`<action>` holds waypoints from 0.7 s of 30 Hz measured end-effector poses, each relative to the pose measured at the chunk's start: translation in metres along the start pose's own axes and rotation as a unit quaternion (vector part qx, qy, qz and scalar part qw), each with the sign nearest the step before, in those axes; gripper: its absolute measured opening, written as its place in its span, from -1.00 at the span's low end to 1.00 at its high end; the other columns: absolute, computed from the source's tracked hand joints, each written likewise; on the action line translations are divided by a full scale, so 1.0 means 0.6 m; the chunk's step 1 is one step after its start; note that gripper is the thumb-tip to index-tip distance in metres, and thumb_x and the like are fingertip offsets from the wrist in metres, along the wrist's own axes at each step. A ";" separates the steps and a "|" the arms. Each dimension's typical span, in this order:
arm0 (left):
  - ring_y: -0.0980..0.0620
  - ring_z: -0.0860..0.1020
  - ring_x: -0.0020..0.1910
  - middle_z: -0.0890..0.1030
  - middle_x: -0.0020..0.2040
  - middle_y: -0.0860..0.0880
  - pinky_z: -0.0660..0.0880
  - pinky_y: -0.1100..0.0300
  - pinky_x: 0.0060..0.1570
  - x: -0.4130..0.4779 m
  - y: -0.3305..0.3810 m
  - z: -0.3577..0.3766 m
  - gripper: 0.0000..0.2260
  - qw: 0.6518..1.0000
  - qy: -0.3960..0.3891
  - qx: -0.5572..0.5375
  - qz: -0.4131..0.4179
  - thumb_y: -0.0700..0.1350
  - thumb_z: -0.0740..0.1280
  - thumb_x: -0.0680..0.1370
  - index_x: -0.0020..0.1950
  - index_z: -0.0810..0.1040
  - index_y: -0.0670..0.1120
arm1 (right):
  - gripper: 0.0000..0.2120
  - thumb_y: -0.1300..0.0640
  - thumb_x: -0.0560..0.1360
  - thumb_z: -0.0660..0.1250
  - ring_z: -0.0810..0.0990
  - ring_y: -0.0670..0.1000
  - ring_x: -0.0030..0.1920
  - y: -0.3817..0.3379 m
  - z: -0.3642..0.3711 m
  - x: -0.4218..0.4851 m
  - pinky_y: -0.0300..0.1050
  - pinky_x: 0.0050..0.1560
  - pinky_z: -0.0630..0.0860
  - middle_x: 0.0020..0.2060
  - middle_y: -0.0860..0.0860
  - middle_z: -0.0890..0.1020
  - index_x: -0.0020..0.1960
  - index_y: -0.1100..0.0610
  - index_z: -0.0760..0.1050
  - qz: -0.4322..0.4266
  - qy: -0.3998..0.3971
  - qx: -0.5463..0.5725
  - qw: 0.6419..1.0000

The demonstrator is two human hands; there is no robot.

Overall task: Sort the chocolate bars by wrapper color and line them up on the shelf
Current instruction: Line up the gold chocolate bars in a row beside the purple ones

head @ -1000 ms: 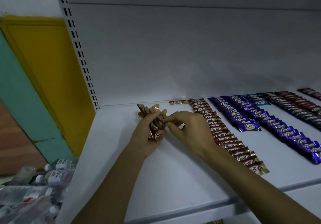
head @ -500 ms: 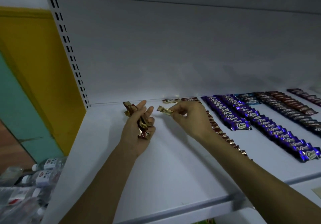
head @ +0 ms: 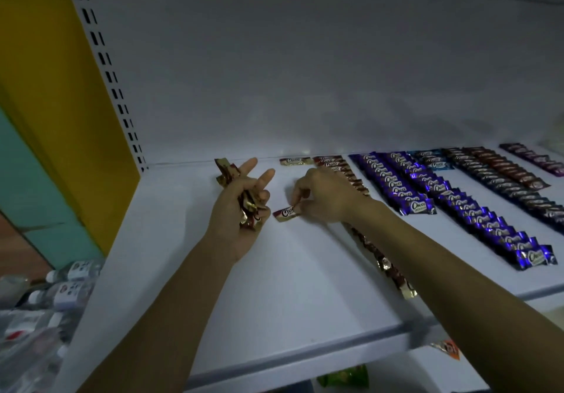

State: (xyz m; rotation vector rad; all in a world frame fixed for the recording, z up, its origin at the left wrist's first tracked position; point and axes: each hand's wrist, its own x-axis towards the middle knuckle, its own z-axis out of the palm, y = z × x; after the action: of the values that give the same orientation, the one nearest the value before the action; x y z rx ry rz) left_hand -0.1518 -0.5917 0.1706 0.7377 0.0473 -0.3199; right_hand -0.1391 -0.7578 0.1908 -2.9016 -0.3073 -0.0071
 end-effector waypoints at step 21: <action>0.13 0.43 -0.41 0.67 -0.06 -0.09 0.30 0.34 -0.56 0.011 -0.003 -0.002 -0.69 1.000 0.003 -0.003 0.003 -0.29 0.15 0.56 0.19 0.55 -0.03 | -0.74 0.21 0.52 0.22 0.50 0.08 0.13 0.067 0.009 0.153 -0.09 0.15 0.30 0.08 0.00 0.62 0.09 -0.02 0.61 0.102 0.105 -0.023 0.989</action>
State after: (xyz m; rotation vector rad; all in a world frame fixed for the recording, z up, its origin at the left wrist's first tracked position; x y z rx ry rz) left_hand -0.1459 -0.5940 0.1672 0.7318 0.0518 -0.3120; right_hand -0.0408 -0.7758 0.1791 -2.9299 0.0278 -0.2882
